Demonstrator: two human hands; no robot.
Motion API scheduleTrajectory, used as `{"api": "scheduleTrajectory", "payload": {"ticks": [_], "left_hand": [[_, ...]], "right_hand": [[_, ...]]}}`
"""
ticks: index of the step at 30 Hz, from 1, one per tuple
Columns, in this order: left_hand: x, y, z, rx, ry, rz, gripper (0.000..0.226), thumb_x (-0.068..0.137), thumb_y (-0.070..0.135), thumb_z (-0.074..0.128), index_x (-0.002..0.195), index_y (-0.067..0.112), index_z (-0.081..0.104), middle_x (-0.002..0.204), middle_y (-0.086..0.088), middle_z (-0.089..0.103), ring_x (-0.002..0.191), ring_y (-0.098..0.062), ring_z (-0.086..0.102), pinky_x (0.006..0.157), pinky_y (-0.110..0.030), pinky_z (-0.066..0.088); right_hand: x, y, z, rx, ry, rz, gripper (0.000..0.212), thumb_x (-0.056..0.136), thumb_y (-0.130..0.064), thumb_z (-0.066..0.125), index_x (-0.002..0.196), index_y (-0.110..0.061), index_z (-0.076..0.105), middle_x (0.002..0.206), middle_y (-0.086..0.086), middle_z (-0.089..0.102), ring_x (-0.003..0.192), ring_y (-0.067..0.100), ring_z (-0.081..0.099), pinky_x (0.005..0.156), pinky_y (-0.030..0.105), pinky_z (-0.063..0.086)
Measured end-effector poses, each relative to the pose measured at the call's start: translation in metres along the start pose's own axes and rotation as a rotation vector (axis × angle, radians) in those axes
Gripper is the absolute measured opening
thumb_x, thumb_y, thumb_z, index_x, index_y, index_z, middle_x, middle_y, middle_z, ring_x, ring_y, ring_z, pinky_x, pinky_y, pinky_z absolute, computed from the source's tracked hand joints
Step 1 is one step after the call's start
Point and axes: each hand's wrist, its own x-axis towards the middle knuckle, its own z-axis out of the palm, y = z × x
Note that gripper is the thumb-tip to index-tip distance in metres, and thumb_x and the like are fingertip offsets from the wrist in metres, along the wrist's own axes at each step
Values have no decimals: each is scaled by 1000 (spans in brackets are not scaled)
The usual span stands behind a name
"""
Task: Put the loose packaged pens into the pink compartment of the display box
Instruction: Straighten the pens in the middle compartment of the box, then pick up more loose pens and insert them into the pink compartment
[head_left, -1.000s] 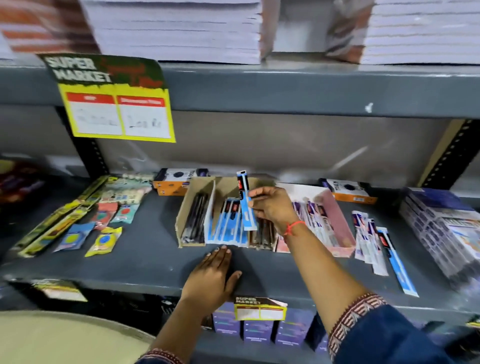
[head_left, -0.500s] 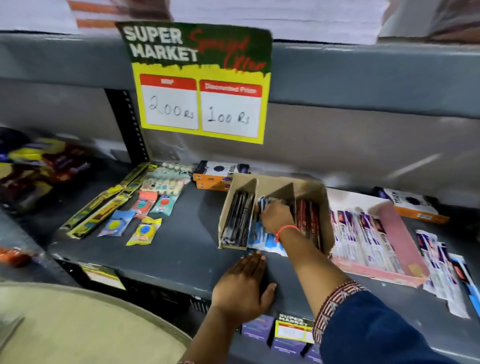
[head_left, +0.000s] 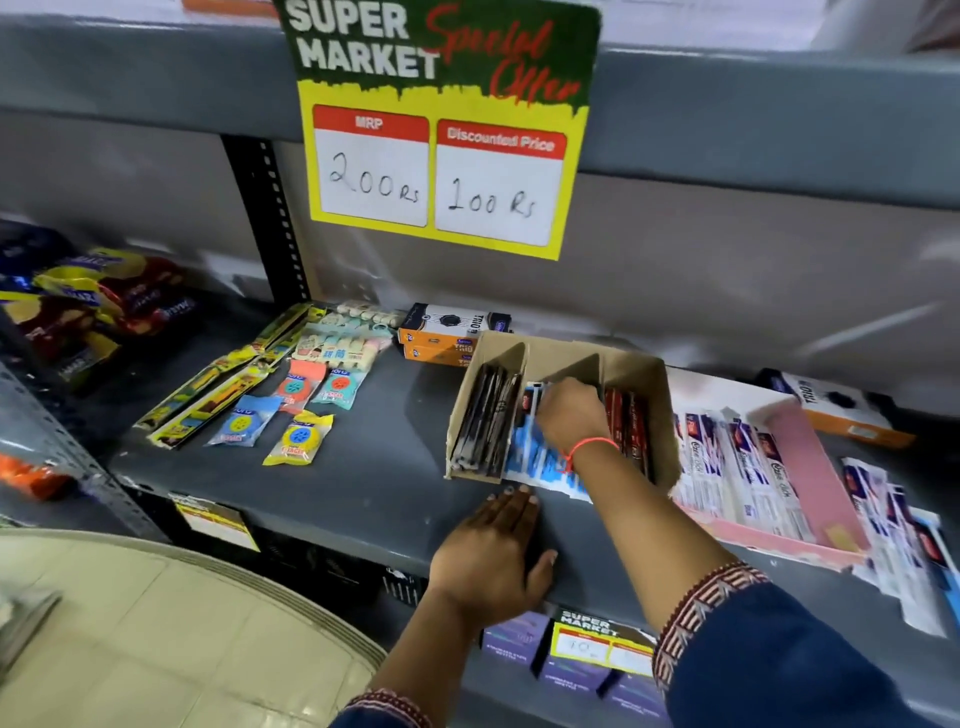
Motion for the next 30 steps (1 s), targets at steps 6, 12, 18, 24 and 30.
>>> {"api": "scheduleTrajectory", "payload": {"ticks": [6,12,18,24,30], "left_hand": [[5,4,7,43,-74,-58,65,94,47,31,145,10,17,154,-7,22,140,-18,15,112,-26,3],[15,84,27,-55,-122,105,63,96,45,33,144,5,21,153,-14,22,140,-23,15,113,-28,-1],[38,140,39,-48,-220,257,66,97,48,31,144,5,16,155,-14,13,141,-23,9,113,-31,1],[56,171,48,5,-287,380,66,98,50,23,145,7,8,156,-12,6,142,-22,2,111,-30,-6],[56,170,54,-26,-247,363,69,95,56,22,146,13,7,157,-5,5,141,-15,-1,106,-23,-13]], "right_hand": [[-26,13,-40,126,178,-63,28,85,-3,44,93,3,70,100,26,71,96,40,66,84,38,53],[-47,74,-81,120,446,44,29,82,-8,46,91,-8,73,101,19,73,96,39,65,76,34,52],[-68,161,-114,60,636,209,25,88,-10,46,97,-3,68,99,26,68,92,41,64,71,38,49],[-97,251,-132,-16,651,583,30,88,-8,43,110,5,60,121,30,55,113,46,49,90,46,43],[-93,293,-137,-49,358,641,33,90,-8,43,117,1,60,124,29,57,119,42,48,98,42,42]]}}
